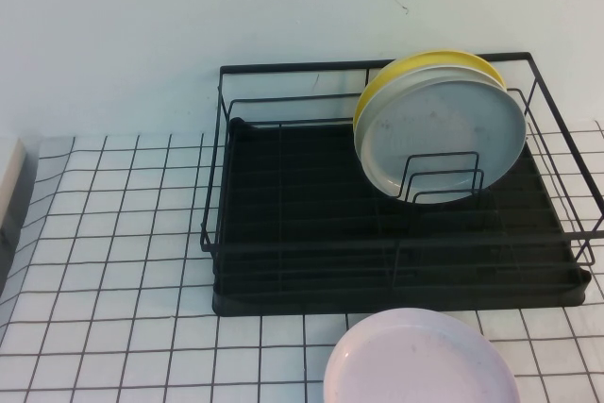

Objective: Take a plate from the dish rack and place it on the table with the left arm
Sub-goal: Grasp the plate from the shelf

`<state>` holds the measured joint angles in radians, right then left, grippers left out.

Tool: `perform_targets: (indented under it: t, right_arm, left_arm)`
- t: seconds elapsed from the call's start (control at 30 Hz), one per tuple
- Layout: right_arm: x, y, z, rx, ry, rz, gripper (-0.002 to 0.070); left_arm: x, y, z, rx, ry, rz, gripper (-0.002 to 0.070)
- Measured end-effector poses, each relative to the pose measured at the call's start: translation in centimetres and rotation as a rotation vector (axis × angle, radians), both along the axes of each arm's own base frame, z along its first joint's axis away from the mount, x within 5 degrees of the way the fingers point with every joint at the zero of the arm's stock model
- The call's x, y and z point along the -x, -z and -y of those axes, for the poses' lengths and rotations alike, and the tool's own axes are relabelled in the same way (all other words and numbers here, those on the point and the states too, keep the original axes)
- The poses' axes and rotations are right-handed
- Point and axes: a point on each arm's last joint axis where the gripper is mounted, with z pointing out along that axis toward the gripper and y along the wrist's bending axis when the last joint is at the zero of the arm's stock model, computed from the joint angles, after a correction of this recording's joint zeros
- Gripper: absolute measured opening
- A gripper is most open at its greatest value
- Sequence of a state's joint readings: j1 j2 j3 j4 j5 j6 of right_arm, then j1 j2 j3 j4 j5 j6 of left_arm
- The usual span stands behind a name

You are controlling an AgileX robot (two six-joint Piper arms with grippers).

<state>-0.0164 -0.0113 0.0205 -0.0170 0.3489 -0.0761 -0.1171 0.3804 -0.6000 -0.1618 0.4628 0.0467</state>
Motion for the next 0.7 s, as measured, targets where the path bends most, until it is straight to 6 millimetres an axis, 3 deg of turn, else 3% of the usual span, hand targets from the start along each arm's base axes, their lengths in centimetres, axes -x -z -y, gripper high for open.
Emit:
perform_targets:
  t: [0.17, 0.47, 0.7]
  right_arm:
    - [0.0, 0.0, 0.0, 0.0, 0.0, 0.0, -0.0003]
    - [0.0, 0.0, 0.0, 0.0, 0.0, 0.0, -0.0003]
    - [0.0, 0.0, 0.0, 0.0, 0.0, 0.0, -0.0003]
  left_arm:
    - [-2.8, -1.4, 1.0, -0.117, 0.099, -0.043, -0.0003]
    - [-10.4, -4.1, 3.9, -0.251, 0.36, 0.011, -0.0003]
    - [-17.0, -4.7, 8.3, -0.319, 0.565, 0.072, -0.0003]
